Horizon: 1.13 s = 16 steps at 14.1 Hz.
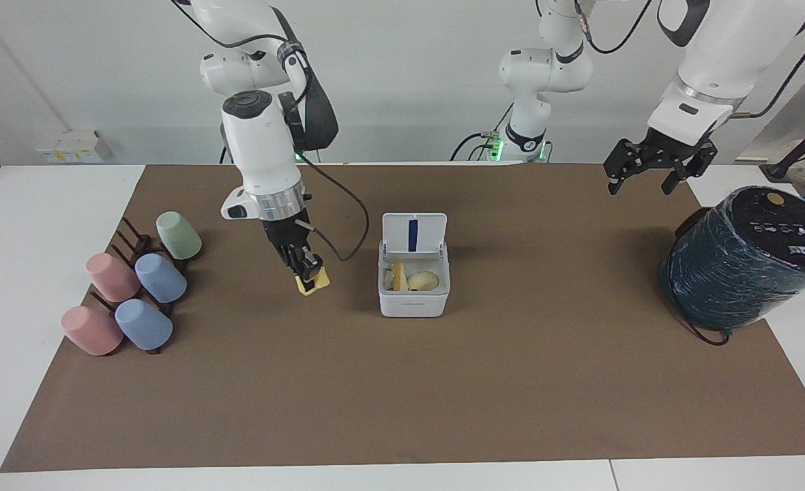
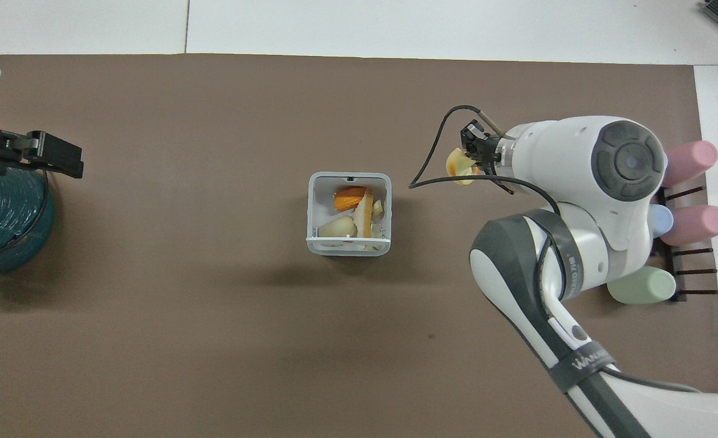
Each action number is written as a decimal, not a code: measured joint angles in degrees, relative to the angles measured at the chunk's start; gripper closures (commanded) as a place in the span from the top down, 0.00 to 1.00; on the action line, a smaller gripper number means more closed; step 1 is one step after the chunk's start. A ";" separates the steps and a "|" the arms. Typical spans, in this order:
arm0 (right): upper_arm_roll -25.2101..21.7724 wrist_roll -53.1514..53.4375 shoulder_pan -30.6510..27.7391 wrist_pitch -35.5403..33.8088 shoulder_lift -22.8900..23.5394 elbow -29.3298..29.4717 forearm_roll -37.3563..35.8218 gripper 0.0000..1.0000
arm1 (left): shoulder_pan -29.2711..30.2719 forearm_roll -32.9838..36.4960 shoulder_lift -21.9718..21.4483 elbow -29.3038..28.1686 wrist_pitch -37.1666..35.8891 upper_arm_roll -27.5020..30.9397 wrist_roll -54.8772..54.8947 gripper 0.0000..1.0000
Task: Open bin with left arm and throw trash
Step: 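Carry the yellow block over the bin and open the right gripper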
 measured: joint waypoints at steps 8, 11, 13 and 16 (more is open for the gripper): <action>0.33 15.11 9.75 -0.72 5.43 4.24 0.76 0.00 | -0.07 0.00 -0.90 -2.99 -0.05 -0.42 -0.35 1.00; 0.36 17.46 12.28 -0.73 6.20 4.27 1.30 0.65 | -0.08 -0.01 -1.73 -4.59 0.06 -0.47 -0.97 1.00; 0.37 17.75 13.35 -1.44 6.41 4.26 1.51 1.00 | -0.08 -0.01 -2.06 -5.09 0.07 -0.49 -1.06 1.00; 0.34 17.75 13.62 -2.06 6.40 4.35 1.45 1.00 | -0.08 -0.01 -2.14 -5.27 0.09 -0.56 -1.06 1.00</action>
